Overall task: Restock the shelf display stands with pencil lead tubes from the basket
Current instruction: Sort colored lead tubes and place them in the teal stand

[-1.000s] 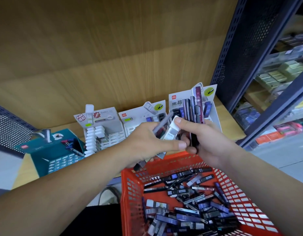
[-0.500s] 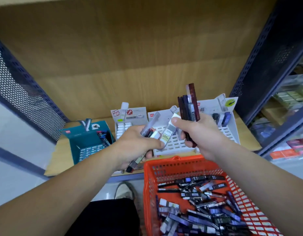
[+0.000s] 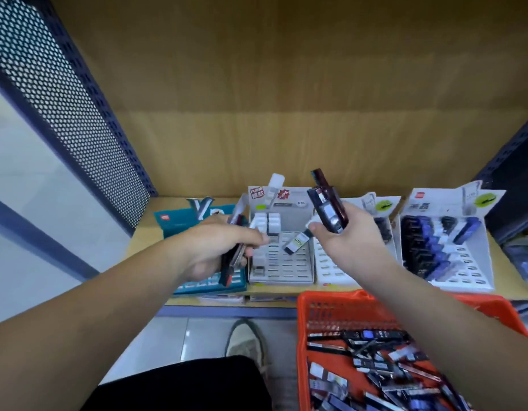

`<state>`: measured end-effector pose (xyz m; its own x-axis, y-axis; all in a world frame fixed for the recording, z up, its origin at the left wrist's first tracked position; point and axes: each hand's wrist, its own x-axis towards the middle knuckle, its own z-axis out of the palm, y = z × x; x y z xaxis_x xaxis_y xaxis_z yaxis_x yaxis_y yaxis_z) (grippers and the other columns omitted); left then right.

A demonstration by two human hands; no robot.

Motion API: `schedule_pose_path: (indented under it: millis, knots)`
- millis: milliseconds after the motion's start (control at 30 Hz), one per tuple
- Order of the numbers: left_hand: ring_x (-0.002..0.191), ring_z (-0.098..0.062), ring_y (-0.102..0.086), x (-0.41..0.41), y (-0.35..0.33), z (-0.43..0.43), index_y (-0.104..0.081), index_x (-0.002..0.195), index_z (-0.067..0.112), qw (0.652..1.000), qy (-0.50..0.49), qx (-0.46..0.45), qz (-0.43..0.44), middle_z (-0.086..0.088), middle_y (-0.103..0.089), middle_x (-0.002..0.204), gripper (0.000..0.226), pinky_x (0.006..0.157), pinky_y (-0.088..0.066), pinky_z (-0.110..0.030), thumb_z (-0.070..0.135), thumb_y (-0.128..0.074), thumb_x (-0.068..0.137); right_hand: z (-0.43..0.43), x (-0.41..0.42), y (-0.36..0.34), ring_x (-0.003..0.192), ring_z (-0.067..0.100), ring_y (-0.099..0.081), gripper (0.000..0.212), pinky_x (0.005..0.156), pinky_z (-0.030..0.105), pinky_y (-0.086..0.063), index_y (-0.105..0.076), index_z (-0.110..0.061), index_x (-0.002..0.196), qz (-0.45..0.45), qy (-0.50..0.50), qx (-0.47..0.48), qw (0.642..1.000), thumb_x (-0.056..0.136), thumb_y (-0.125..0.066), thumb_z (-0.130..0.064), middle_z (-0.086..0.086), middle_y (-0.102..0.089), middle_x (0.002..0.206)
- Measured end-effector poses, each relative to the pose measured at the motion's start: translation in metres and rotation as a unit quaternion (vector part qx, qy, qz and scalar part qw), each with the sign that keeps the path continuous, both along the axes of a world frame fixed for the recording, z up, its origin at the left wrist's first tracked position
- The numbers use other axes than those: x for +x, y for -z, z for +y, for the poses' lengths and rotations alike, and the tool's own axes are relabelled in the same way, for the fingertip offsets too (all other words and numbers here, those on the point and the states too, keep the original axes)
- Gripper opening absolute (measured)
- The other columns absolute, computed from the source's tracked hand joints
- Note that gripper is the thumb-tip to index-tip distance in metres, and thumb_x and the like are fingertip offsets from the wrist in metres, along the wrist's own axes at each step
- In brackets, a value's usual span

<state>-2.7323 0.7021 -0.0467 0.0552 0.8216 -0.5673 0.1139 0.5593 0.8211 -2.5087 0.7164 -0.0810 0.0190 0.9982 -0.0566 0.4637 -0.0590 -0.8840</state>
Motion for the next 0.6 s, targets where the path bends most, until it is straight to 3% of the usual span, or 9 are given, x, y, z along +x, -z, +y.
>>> schedule_pose_path:
  millis: [100, 167, 267, 400, 500, 600]
  knots:
    - [0.048, -0.01, -0.053, -0.007, 0.01, 0.006, -0.063, 0.096, 0.009, 0.998, 0.029, -0.039, -0.038, -0.005, -0.062, 0.065, 0.009, 0.042, -0.041, -0.021, 0.007, -0.072, 0.093, 0.029, -0.019, 0.018, 0.056, 0.007, -0.051, 0.011, 0.055, 0.026, -0.04, -0.061, -0.025, 0.092, -0.028, -0.025, 0.024, 0.999, 0.093, -0.072, -0.022, -0.009, -0.055, 0.067]
    - [0.052, -0.013, -0.056, -0.01, 0.018, 0.008, -0.067, 0.095, 0.007, 0.997, 0.04, -0.046, -0.055, -0.013, -0.066, 0.081, 0.005, 0.049, -0.042, -0.023, 0.011, -0.07, 0.095, 0.047, -0.028, 0.033, 0.068, 0.011, -0.057, 0.013, 0.06, 0.027, -0.042, -0.061, -0.028, 0.096, -0.059, -0.044, 0.029, 0.997, 0.092, -0.072, -0.022, -0.01, -0.06, 0.074]
    - [0.059, -0.018, -0.066, -0.015, 0.028, 0.012, -0.067, 0.099, 0.001, 0.995, -0.002, -0.044, -0.089, -0.019, -0.072, 0.088, 0.013, 0.051, -0.053, -0.024, 0.013, -0.067, 0.098, 0.064, -0.033, 0.058, 0.073, 0.013, -0.06, 0.013, 0.06, 0.024, -0.043, -0.061, -0.026, 0.092, -0.097, -0.058, 0.022, 0.993, 0.091, -0.074, -0.024, -0.011, -0.062, 0.076]
    - [0.066, -0.029, -0.073, -0.019, 0.039, 0.015, -0.061, 0.105, 0.0, 0.991, -0.07, -0.044, -0.105, -0.029, -0.074, 0.09, 0.021, 0.056, -0.061, -0.032, 0.018, -0.068, 0.098, 0.071, -0.033, 0.082, 0.079, 0.013, -0.065, 0.015, 0.071, 0.033, -0.053, -0.064, -0.027, 0.101, -0.103, -0.061, 0.009, 0.993, 0.09, -0.075, -0.026, -0.011, -0.067, 0.082]
    - [0.068, -0.03, -0.073, -0.02, 0.046, 0.015, -0.059, 0.105, 0.004, 0.989, -0.094, -0.06, -0.098, -0.025, -0.074, 0.086, 0.025, 0.056, -0.061, -0.032, 0.026, -0.069, 0.098, 0.076, -0.032, 0.084, 0.087, 0.018, -0.066, 0.019, 0.077, 0.036, -0.055, -0.063, -0.032, 0.102, -0.116, -0.075, 0.021, 0.99, 0.089, -0.076, -0.026, -0.012, -0.069, 0.088]
    - [0.063, -0.025, -0.071, -0.016, 0.049, 0.014, -0.062, 0.1, 0.007, 0.988, -0.103, -0.063, -0.096, -0.017, -0.072, 0.079, 0.026, 0.053, -0.058, -0.029, 0.031, -0.069, 0.097, 0.076, -0.033, 0.082, 0.094, 0.022, -0.067, 0.029, 0.077, 0.037, -0.056, -0.065, -0.033, 0.113, -0.194, -0.129, 0.05, 0.971, 0.088, -0.077, -0.025, -0.011, -0.07, 0.095]
